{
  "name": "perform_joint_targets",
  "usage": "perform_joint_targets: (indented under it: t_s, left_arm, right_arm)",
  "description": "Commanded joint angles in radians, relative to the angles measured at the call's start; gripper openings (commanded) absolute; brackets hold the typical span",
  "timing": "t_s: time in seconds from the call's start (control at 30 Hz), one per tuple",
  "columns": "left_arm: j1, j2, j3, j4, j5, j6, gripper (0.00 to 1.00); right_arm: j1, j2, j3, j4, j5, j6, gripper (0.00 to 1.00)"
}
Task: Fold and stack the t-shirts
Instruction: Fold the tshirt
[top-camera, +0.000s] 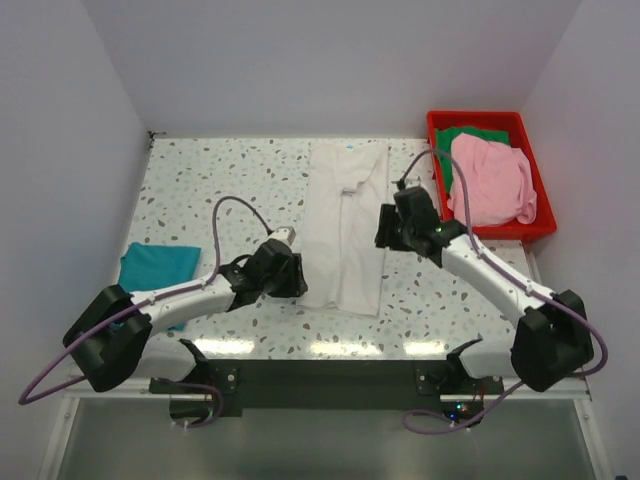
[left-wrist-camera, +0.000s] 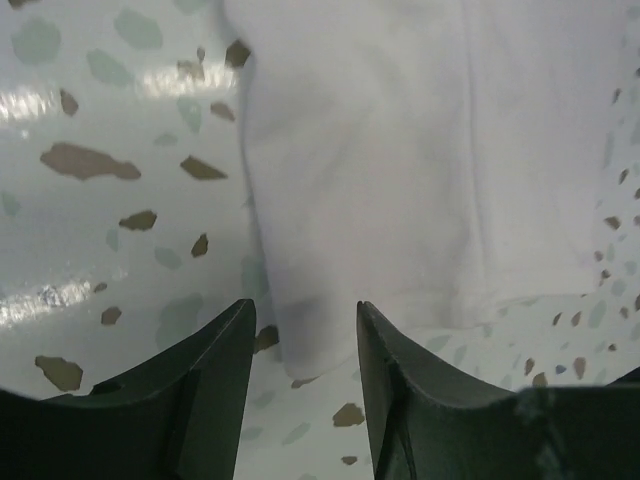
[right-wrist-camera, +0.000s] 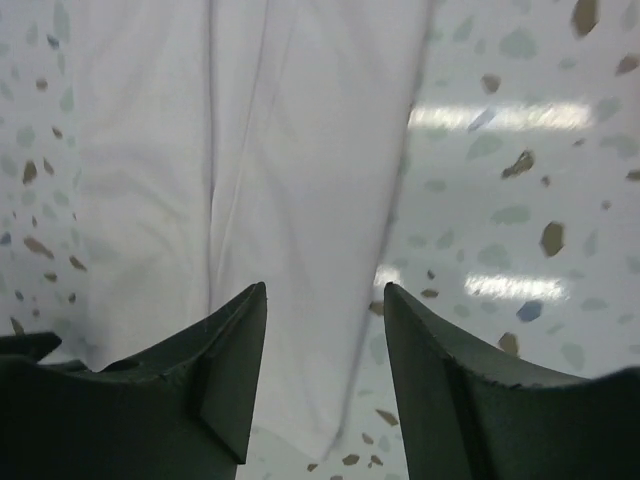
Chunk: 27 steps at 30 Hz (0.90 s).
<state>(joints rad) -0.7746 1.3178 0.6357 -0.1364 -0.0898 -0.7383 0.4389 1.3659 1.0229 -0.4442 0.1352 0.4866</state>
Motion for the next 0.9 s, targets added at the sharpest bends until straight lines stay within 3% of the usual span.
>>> perform_joint_targets:
  t_s: [0.0,0.3,0.6,0.87]
  left_arm:
    - [-0.005,-0.043,-0.082,0.015,0.106,0.008,0.51]
    - [-0.012,-0.055,-0.16,0.087,0.127,-0.03,0.55]
    - [-0.049,-0.064,-0.214,0.112,0.091,-0.079,0.53]
    - [-0.055,-0.132,-0.232,0.153,0.058,-0.092,0.57]
  right_arm:
    - [0.092,-0.13,-0.195,0.018,-0.02,0.124,0.53]
    - [0.227,-0.287,-0.435,0.016,-0.034,0.271,0.53]
    - [0.297,-0.341,-0.537,0.022,-0.043,0.348,0.53]
    - [0.313,-0.312,-0.564,0.101,-0.062,0.372,0.53]
